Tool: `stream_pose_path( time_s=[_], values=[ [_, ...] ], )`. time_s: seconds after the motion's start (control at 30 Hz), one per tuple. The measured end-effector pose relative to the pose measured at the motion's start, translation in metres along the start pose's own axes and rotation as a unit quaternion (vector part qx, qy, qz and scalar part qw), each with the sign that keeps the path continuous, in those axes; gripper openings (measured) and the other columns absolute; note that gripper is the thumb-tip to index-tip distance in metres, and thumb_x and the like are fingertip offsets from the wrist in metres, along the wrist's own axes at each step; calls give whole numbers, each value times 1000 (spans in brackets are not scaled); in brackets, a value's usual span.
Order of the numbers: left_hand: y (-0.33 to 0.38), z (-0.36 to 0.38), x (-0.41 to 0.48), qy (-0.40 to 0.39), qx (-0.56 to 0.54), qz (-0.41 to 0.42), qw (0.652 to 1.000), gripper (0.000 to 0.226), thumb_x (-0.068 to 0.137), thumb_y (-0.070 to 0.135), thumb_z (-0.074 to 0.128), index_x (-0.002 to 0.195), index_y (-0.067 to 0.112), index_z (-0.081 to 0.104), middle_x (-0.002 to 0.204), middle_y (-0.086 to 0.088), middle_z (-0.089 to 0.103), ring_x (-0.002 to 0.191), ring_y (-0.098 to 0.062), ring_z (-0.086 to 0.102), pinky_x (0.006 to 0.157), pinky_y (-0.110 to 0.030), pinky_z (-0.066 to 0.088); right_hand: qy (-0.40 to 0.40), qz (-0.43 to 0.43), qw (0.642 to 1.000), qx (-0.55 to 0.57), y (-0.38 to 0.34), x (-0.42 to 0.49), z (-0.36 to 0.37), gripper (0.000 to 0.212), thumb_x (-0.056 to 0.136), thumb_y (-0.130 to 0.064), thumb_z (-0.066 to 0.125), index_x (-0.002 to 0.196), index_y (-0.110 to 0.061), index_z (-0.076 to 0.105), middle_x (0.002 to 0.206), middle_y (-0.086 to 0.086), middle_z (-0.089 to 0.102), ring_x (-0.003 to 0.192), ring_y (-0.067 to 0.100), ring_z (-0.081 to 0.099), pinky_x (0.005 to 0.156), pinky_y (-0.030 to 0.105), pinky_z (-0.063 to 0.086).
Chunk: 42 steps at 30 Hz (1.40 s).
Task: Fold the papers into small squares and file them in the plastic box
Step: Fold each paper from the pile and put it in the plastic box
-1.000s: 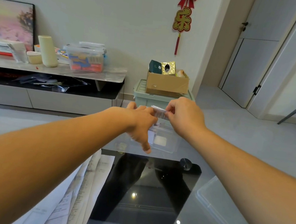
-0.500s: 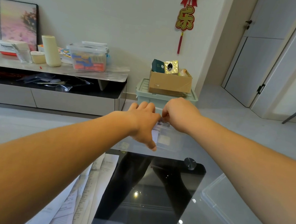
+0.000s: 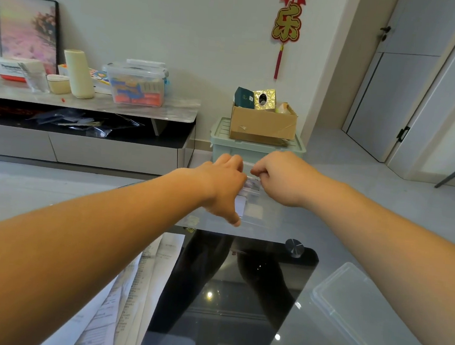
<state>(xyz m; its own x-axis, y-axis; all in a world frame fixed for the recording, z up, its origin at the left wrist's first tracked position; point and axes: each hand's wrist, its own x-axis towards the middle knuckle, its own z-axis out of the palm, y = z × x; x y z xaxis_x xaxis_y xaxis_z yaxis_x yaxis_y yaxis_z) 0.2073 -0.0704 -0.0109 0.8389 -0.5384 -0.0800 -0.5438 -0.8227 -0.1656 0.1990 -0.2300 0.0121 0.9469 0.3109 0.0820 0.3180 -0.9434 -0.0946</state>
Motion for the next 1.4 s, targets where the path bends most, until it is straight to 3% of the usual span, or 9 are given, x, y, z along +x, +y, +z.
stream_pose_path(
  time_s=[0.13, 0.27, 0.33, 0.43, 0.53, 0.67, 1.13, 1.27, 1.4],
  values=[
    [3, -3, 5, -31, 7, -8, 999, 83, 75, 67, 73, 140, 20, 52, 141, -6, 36, 133, -28, 32, 110, -47, 40, -70, -2, 997, 11, -8, -5, -1, 27, 97, -10, 40, 88, -10, 66, 87, 12, 64, 81, 28, 58, 64, 34, 43],
    [4, -2, 4, -21, -6, -10, 1000, 84, 76, 64, 75, 142, 20, 48, 143, -7, 37, 132, -28, 34, 110, -46, 41, -77, 8, 996, 53, -10, -8, -4, 28, 98, -8, 39, 100, -11, 68, 98, 11, 66, 93, 29, 61, 74, 34, 49],
    [1, -1, 1, -1, -37, -2, 999, 87, 76, 59, 78, 145, 19, 43, 147, -6, 35, 136, -27, 33, 112, -46, 40, -42, 44, 992, 113, -10, -8, -5, 34, 94, 0, 41, 111, -10, 69, 113, 12, 67, 103, 29, 62, 90, 42, 53],
    [-5, -1, -5, 27, -92, 4, 995, 90, 77, 55, 79, 147, 17, 38, 149, -5, 36, 137, -25, 33, 114, -45, 38, -4, 143, 941, 308, -12, 0, -9, 34, 98, -1, 44, 126, -6, 63, 125, 13, 65, 102, 24, 62, 96, 41, 54],
    [-8, 1, -10, 32, -116, -1, 993, 94, 77, 54, 79, 150, 16, 35, 152, -4, 37, 138, -24, 34, 115, -42, 36, -40, 244, 868, 431, -15, 3, -13, 33, 104, -25, 42, 129, -12, 57, 119, 14, 65, 106, 35, 61, 98, 44, 52],
    [-7, 4, -15, 27, -114, 10, 993, 98, 78, 53, 80, 153, 16, 28, 158, -4, 30, 144, -23, 27, 118, -41, 30, -64, 238, 837, 489, -13, 5, -11, 48, 105, -45, 28, 130, -13, 55, 125, 19, 61, 119, 44, 54, 109, 51, 42],
    [-1, 4, -22, 44, -168, 21, 985, 103, 77, 48, 82, 154, 18, 21, 159, -3, 28, 144, -22, 27, 117, -40, 31, -53, 218, 850, 477, -18, 5, -6, 53, 103, -56, 29, 113, -14, 60, 116, 16, 64, 100, 33, 55, 98, 44, 46],
    [0, 2, -29, 70, -172, 23, 982, 114, 77, 51, 82, 158, 18, 8, 165, -2, 12, 151, -24, 12, 121, -40, 22, -15, 224, 885, 408, -22, 0, -14, 55, 103, -56, 24, 113, -18, 62, 110, 7, 67, 87, 25, 55, 95, 44, 50],
    [-6, -4, -59, 98, -202, -27, 974, 115, 76, 53, 81, 158, 17, 9, 165, -2, 15, 151, -23, 15, 121, -42, 24, 80, 174, 934, 301, -22, -28, -27, 57, 105, -49, 29, 111, -6, 66, 113, 17, 69, 104, 32, 63, 98, 48, 50]
  ],
)
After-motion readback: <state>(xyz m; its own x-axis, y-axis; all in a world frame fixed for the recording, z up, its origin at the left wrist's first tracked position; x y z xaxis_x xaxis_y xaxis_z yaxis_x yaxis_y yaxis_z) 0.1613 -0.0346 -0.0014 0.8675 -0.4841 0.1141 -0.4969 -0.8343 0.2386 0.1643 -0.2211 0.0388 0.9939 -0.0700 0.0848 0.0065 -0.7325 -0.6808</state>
